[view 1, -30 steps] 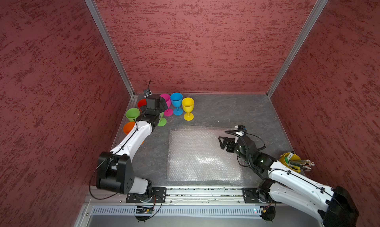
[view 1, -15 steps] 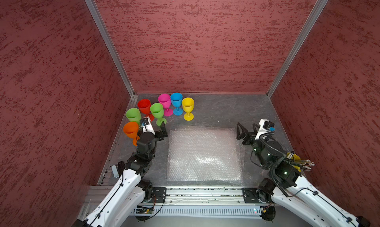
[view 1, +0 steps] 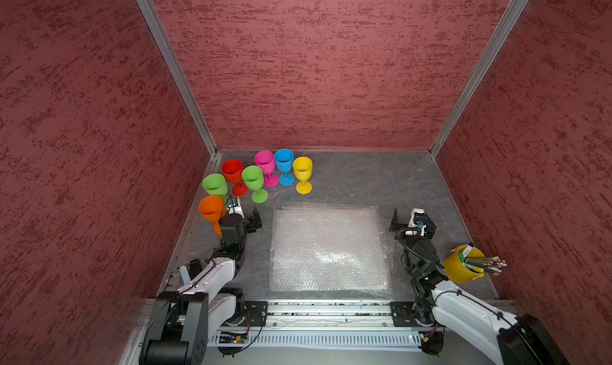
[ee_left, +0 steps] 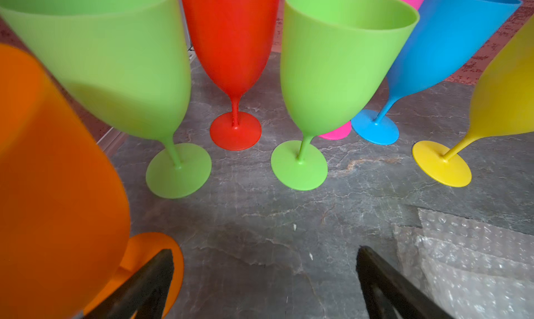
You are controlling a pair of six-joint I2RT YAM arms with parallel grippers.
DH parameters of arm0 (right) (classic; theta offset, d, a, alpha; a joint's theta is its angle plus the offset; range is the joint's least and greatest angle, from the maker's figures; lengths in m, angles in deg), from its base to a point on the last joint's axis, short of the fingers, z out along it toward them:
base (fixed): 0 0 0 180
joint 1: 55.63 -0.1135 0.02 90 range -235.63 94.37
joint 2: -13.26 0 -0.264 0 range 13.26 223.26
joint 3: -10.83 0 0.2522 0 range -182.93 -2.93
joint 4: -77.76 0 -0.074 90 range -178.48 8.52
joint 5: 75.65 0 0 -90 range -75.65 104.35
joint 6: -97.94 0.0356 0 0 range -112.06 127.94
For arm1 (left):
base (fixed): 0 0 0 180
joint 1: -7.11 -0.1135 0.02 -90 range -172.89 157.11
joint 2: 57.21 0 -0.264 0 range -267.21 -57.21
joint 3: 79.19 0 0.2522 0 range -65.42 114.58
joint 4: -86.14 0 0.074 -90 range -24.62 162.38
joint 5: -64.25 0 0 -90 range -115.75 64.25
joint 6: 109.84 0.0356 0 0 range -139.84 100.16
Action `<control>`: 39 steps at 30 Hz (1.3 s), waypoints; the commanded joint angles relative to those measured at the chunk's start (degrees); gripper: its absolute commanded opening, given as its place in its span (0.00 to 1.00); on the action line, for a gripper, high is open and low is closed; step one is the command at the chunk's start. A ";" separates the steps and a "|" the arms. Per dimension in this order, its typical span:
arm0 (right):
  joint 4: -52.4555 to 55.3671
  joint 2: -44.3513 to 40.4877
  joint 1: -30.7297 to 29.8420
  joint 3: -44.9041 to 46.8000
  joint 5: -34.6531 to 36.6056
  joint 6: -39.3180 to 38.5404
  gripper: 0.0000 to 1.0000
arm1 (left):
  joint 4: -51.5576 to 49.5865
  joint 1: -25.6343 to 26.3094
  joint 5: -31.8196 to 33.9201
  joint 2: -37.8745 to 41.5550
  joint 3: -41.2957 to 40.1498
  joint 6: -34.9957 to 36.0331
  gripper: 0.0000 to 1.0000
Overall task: Unpack wine glasses from bubble wrap
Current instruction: Reset both arms
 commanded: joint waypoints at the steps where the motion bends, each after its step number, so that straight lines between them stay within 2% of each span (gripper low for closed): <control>1: -12.05 7.03 3.95 0.29 -4.55 1.11 0.99 | 10.90 -0.14 -2.37 -4.83 3.05 3.67 1.00; 7: -14.60 15.81 9.28 -4.37 -11.82 3.11 0.99 | 16.76 -0.97 -4.16 -13.43 6.25 4.14 1.00; 12: -16.62 19.37 13.54 -6.07 -16.88 3.06 0.99 | 37.43 -1.89 -5.17 -24.25 1.54 3.89 1.00; 14: -15.86 20.15 15.60 -6.89 -19.06 3.62 0.99 | 29.13 -1.93 -6.42 -22.76 4.48 3.83 1.00; 19: -12.89 21.51 20.60 -9.25 -22.89 5.91 0.99 | 23.46 -1.80 -5.87 -22.96 7.60 3.68 1.00; 22: -11.61 22.68 22.34 -10.63 -23.66 5.88 0.99 | 22.89 -2.40 -7.19 -23.13 7.95 3.55 1.00; 31: -8.37 26.13 25.28 -14.72 -35.89 5.05 0.99 | 23.27 -2.52 -7.37 -23.23 7.93 3.40 1.00; 33: -14.33 27.10 25.28 -13.29 -37.16 7.48 0.99 | 23.36 -2.54 -7.30 -23.23 7.93 3.41 1.00; 35: -26.37 30.71 25.17 -8.28 -38.80 7.01 0.99 | 23.36 -2.51 -7.42 -23.28 7.92 3.46 1.00; 37: -43.38 38.60 24.85 -3.66 -38.45 7.50 0.99 | 23.28 -2.52 -7.42 -23.27 7.93 3.46 1.00; 38: -40.44 37.04 24.82 -3.81 -38.20 7.09 0.99 | 23.19 -2.56 -7.52 -23.38 8.01 3.47 1.00; 39: -32.21 34.66 24.63 -6.17 -38.07 6.51 0.99 | 23.11 -2.51 -7.54 -23.29 8.01 3.43 1.00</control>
